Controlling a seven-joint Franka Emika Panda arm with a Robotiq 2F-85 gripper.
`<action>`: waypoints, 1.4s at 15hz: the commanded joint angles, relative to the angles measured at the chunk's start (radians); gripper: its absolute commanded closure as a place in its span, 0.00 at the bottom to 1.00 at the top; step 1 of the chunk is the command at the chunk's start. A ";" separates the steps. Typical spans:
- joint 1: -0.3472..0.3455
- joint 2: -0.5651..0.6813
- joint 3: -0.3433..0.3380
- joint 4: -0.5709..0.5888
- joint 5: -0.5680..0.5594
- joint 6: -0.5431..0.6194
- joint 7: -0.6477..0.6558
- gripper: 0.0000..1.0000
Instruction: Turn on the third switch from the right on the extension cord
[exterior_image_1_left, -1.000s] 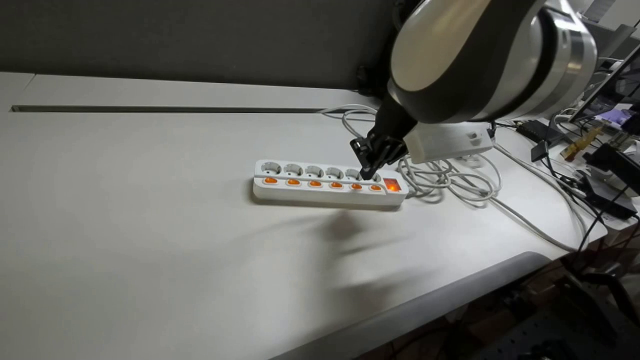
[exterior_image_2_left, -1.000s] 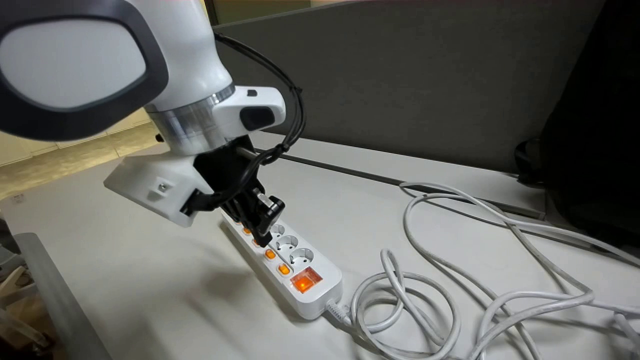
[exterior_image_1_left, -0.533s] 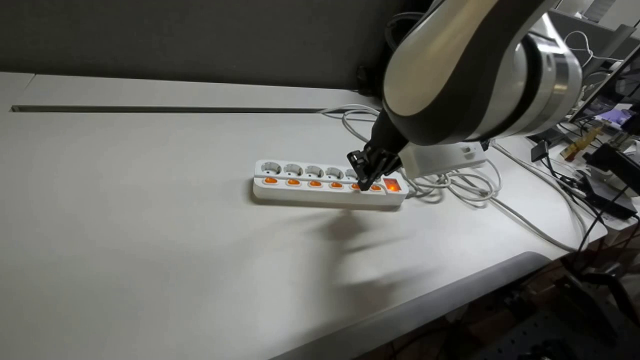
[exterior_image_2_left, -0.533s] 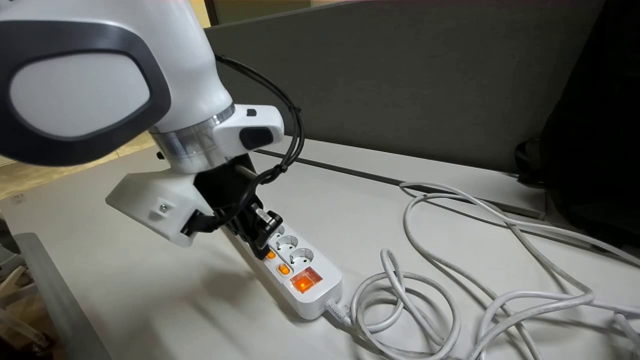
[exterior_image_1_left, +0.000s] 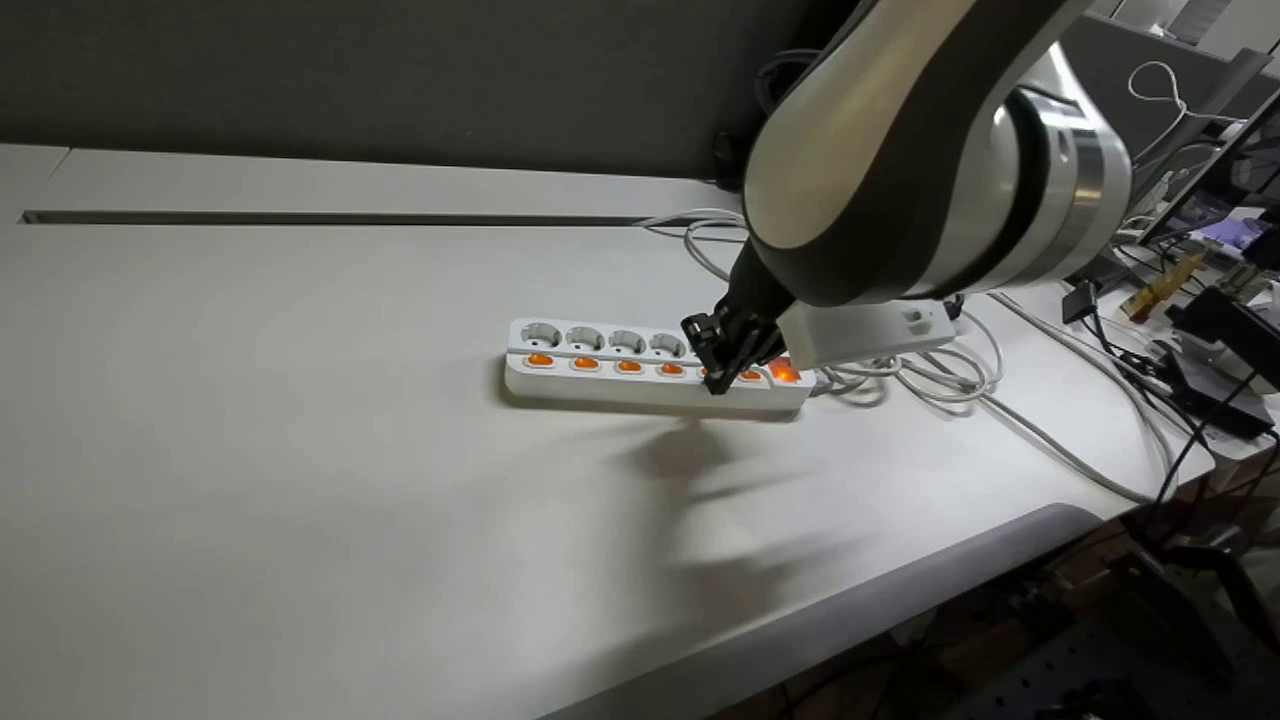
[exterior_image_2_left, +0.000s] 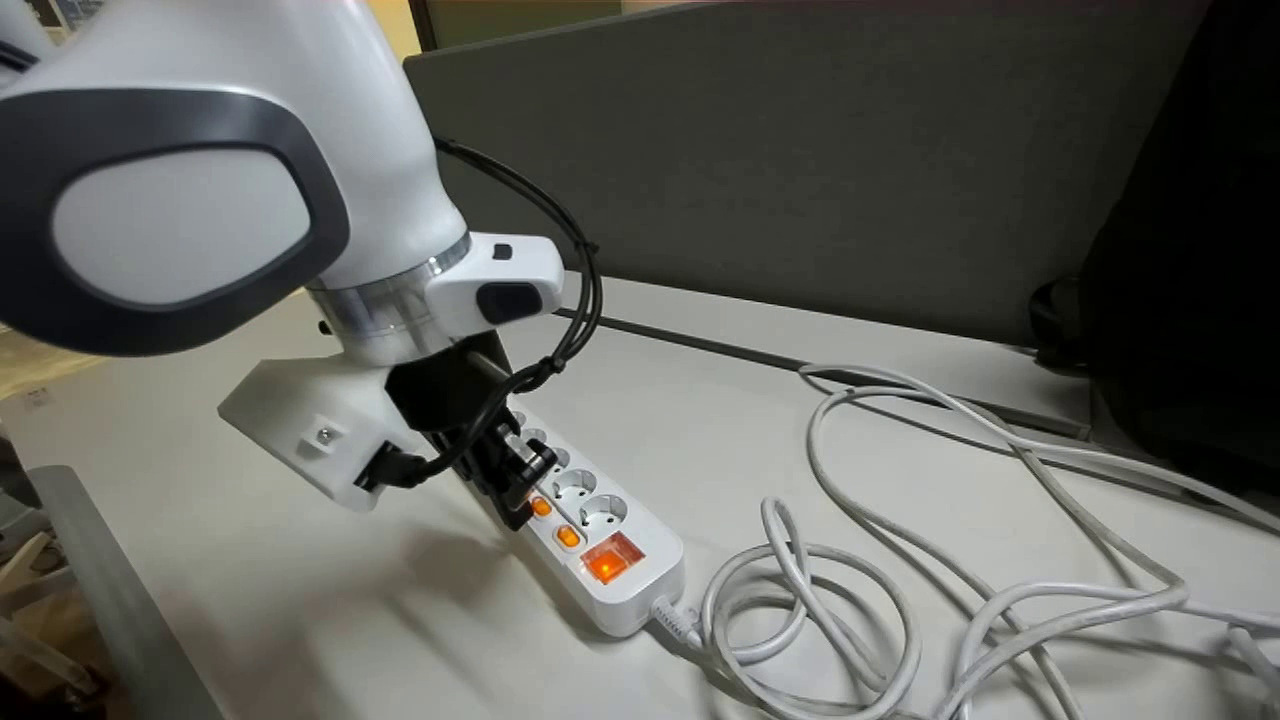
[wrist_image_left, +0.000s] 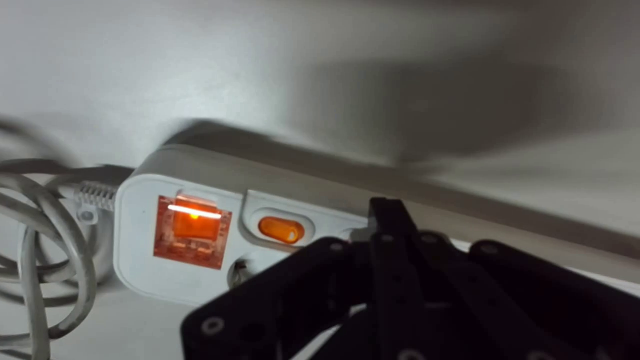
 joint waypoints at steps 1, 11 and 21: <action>-0.035 0.009 0.053 0.038 0.029 -0.043 0.044 1.00; -0.024 0.001 0.049 0.083 0.056 -0.162 0.044 0.99; 0.030 -0.048 -0.008 0.082 0.014 -0.218 0.078 1.00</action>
